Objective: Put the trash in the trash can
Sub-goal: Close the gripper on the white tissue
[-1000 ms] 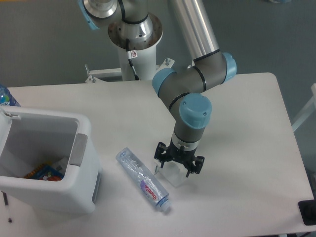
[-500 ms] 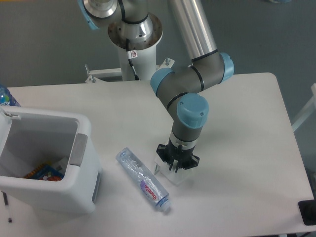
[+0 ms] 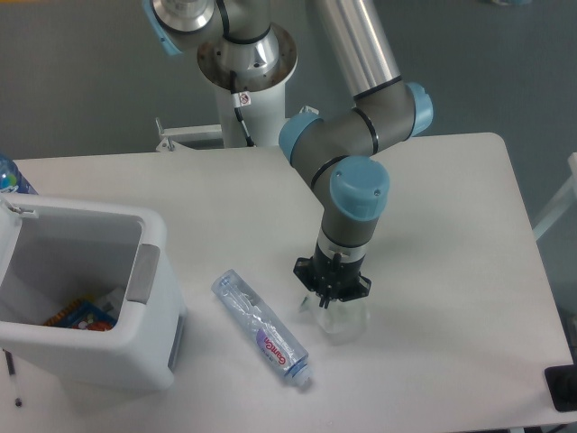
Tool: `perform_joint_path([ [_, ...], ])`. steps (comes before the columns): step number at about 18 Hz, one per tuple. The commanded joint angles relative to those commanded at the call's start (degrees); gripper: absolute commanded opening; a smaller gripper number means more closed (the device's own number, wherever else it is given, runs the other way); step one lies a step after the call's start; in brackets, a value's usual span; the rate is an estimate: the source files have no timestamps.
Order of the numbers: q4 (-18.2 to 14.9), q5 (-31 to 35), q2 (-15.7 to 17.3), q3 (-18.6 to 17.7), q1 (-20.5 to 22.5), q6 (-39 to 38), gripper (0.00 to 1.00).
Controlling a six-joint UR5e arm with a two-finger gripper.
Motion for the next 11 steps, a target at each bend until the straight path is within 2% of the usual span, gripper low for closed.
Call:
perform_joint_path([
  [3, -0.35, -0.62, 0.26, 2.1, 0.35, 0.0, 0.03],
  [8, -3.25, -1.05, 0.0, 7.03, 0.53, -0.26, 0.03],
  [11, -3.25, -2.64, -0.26, 8.44, 0.53, -0.7, 0.03],
])
